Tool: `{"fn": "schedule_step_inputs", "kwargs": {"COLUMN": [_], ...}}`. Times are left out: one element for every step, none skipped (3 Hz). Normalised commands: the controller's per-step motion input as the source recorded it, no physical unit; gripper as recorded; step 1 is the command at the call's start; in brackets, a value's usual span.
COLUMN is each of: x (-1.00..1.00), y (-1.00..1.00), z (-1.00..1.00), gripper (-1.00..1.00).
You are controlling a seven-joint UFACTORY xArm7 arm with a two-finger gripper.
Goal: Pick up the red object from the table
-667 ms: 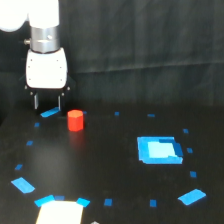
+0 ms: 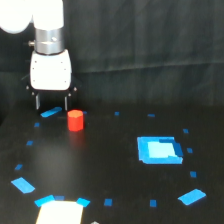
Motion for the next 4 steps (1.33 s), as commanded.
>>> {"fn": "schedule_step_inputs", "kwargs": {"x": [1.00, 0.31, 0.42, 0.81], "y": [-0.62, -1.00, -1.00, -0.59], "z": [-0.61, -0.99, -1.00, -1.00], "gripper": [1.00, -0.51, -1.00, -0.92]}}
